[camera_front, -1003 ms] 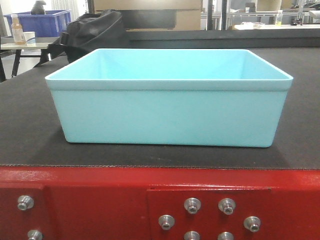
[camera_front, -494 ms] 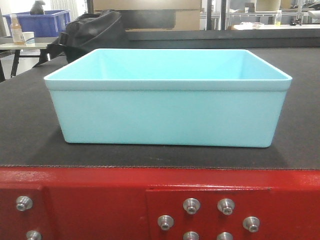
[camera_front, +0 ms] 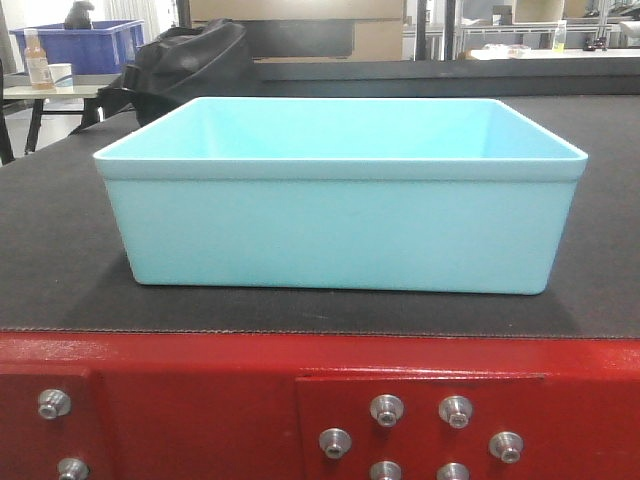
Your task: Fetch blue bin and place on conveyor start
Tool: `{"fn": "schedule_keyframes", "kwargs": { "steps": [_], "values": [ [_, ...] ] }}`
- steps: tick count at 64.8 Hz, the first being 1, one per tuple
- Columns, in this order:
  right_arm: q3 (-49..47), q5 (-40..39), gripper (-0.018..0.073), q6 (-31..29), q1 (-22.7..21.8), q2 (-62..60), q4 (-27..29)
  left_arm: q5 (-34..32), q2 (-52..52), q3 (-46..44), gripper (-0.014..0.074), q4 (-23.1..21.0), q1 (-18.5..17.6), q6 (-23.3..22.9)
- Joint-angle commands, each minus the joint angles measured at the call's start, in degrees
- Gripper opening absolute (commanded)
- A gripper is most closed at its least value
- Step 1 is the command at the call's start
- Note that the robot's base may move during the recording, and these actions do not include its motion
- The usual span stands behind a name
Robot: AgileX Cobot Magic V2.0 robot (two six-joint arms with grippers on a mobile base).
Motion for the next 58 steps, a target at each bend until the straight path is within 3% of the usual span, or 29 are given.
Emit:
{"fn": "schedule_keyframes", "kwargs": {
  "steps": [1,6,15,25,33,58],
  "values": [
    [0.0,-1.5,-0.0162,-0.4,0.0,-0.4,0.2,-3.2,-0.8,0.7,-0.0111,-1.3,0.4,0.6],
    [0.0,-1.6,-0.0162,-0.4,0.0,-0.4,0.2,-2.6,-0.8,0.7,-0.0111,-1.8,0.2,2.7],
    [0.0,-1.7,-0.0162,-0.4,0.0,-0.4,0.2,-3.2,-0.8,0.7,-0.0111,-9.1,0.2,11.1],
    [0.0,-1.7,-0.0162,-0.4,0.0,-0.4,0.2,-3.5,-0.8,0.7,-0.0111,-8.9,0.2,9.4],
    [0.0,-1.7,-0.0162,-0.4,0.0,-0.4,0.2,-3.7,-0.8,0.7,-0.0111,-4.3,0.2,4.4],
    [0.0,-1.7,-0.0162,-0.4,0.0,-0.4,0.2,-3.5,-0.8,0.7,-0.0111,-4.3,0.2,4.3]
  ]
}}
